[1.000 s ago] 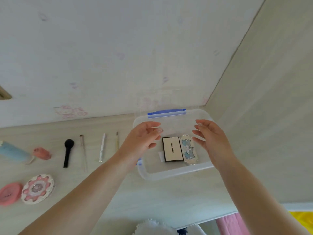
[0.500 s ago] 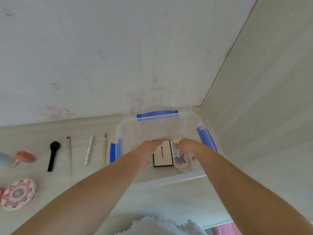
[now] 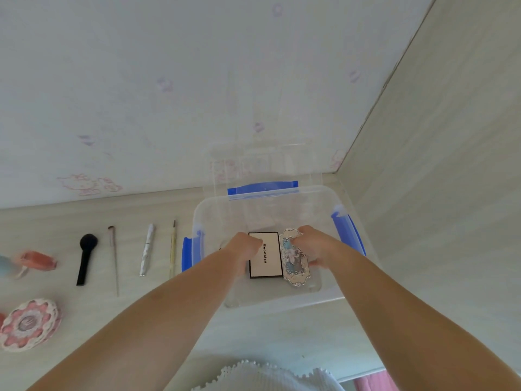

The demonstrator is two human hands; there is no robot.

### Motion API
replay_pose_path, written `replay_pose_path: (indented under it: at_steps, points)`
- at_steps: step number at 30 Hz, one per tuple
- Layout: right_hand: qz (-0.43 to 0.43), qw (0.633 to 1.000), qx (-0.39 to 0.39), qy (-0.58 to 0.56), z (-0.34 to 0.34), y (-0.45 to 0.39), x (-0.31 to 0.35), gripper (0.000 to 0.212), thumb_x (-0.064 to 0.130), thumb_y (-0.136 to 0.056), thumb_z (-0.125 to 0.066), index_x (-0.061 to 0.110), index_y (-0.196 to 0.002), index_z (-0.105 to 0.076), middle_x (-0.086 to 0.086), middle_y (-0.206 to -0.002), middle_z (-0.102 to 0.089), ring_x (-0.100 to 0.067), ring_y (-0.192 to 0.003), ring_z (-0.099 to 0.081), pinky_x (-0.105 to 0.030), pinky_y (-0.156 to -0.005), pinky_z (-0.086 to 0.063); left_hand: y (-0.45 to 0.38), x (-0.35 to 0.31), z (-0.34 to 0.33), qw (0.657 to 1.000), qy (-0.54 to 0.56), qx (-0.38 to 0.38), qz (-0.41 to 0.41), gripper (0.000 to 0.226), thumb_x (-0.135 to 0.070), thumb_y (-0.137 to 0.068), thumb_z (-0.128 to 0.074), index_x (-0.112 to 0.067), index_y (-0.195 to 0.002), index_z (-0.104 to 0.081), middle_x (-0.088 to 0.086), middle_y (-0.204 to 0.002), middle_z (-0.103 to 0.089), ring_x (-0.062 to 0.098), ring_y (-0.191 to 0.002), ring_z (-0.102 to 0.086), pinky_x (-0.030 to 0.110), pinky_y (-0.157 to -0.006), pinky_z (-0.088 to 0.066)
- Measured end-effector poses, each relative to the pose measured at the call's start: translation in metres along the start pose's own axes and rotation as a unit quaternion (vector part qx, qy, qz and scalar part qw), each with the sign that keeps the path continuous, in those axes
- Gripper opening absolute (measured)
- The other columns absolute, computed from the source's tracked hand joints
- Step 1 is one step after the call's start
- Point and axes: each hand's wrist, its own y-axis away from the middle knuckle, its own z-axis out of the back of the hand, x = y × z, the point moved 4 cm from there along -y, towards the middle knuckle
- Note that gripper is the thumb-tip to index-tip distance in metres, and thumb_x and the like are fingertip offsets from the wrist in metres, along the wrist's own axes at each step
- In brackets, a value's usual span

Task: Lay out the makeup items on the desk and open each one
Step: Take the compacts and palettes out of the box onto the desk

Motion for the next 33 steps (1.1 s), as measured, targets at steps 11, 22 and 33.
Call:
replay_pose_path:
  at_steps: [11,22,33]
  points:
    - [0.01,0.999,-0.02,0.046,-0.001,-0.01,-0.002,0.036,0.024,-0.09,-0.058,-0.001,-0.116,-0.052,-0.012,-0.101,-0.057,-0.026,-0.092,-0.056,-0.035,-0.085,-0.051,0.003,0.005,-0.001,0.999,-0.028,-0.015,-0.005,0.036,-0.008,-0.087,-0.06,-0.004,-0.121,-0.049,0.017,-0.123,-0.057,0.033,-0.109,-0.057,0.048,-0.092,-0.051]
    - [0.037,0.993,-0.009,-0.112,0.004,-0.003,-0.009,0.019,0.004,-0.087,-0.05,0.016,-0.077,-0.06,-0.011,-0.088,-0.065,-0.02,-0.072,-0.063,-0.032,-0.065,-0.056,0.012,-0.002,0.003,0.995,-0.057,-0.004,-0.084,0.037,-0.01,-0.085,-0.064,-0.006,-0.119,-0.05,0.016,-0.119,-0.06,0.033,-0.11,-0.058,0.049,-0.091,-0.051]
    - [0.185,0.954,-0.001,-0.234,0.03,0.067,0.039,0.021,0.008,-0.089,-0.051,0.02,-0.102,-0.062,-0.002,-0.091,-0.07,-0.015,-0.078,-0.065,-0.033,-0.07,-0.056,0.081,-0.038,0.059,0.963,0.149,0.119,-0.189,0.02,-0.004,-0.091,-0.055,-0.014,-0.107,-0.06,0.007,-0.107,-0.067,0.023,-0.094,-0.065,0.042,-0.082,-0.056]
